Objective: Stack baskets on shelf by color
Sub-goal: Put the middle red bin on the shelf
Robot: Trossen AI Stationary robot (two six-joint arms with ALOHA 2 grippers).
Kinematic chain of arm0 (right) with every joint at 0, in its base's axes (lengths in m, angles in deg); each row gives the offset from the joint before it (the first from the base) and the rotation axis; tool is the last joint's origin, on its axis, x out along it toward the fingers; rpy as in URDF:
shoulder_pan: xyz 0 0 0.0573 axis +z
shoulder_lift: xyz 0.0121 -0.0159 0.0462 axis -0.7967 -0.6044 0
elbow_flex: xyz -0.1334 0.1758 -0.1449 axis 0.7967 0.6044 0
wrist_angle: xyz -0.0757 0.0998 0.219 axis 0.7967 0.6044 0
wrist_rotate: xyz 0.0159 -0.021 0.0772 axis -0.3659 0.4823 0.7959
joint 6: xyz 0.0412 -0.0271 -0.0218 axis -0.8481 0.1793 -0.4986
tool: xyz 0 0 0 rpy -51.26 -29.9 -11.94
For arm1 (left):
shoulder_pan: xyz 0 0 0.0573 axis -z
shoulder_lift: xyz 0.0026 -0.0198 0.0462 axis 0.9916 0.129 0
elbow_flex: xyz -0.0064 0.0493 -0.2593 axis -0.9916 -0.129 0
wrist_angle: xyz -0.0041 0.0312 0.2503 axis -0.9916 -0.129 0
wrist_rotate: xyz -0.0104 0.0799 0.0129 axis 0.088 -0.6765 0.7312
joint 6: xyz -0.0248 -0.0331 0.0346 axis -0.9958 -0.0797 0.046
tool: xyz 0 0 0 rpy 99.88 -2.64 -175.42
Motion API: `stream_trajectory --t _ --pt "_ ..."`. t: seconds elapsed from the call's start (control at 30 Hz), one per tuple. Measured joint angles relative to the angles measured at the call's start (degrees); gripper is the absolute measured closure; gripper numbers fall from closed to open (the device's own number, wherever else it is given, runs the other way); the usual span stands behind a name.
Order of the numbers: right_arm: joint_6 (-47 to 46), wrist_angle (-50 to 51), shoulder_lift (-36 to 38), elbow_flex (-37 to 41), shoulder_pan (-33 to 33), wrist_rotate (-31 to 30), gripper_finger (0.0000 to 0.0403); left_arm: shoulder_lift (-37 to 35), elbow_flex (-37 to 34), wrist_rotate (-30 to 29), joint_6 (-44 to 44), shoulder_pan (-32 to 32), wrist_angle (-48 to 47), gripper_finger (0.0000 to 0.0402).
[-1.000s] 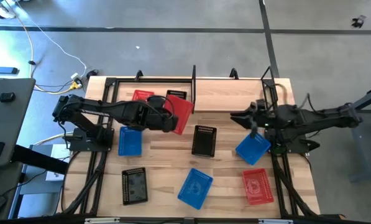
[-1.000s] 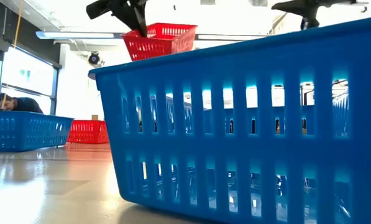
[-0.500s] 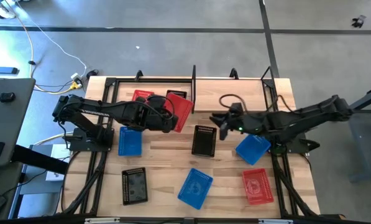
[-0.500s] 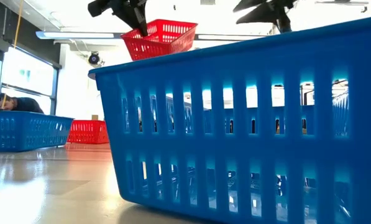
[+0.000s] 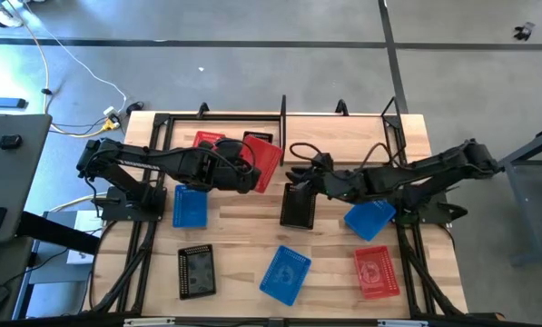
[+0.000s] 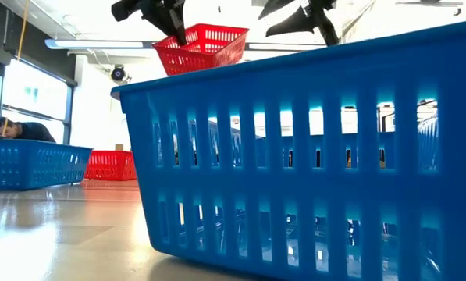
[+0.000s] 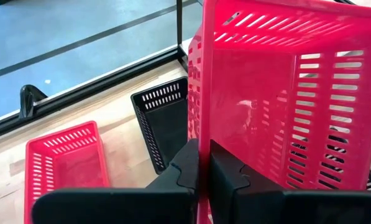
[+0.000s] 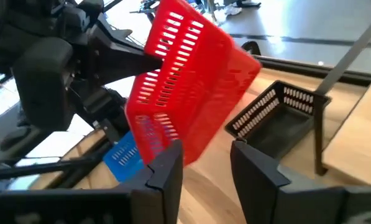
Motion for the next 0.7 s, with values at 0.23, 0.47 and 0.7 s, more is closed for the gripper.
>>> stream_trajectory --t 0.23,0.47,0.7 --pt "-5.7 -0.2 -5.5 -4.3 -1.1 2.3 0.0236 0.0 0.0 0.0 0.0 0.0 1.3 0.0397" --pt "-8.7 -0.2 -9.0 -6.2 -1.2 3.0 0.0226 0.0 0.0 -0.1 0.0 0.0 1.2 0.0397" --pt "-11.3 -0.1 -9.8 -6.2 -2.8 1.8 0.0226 0.0 0.0 0.2 0.0 0.0 1.2 0.0397"
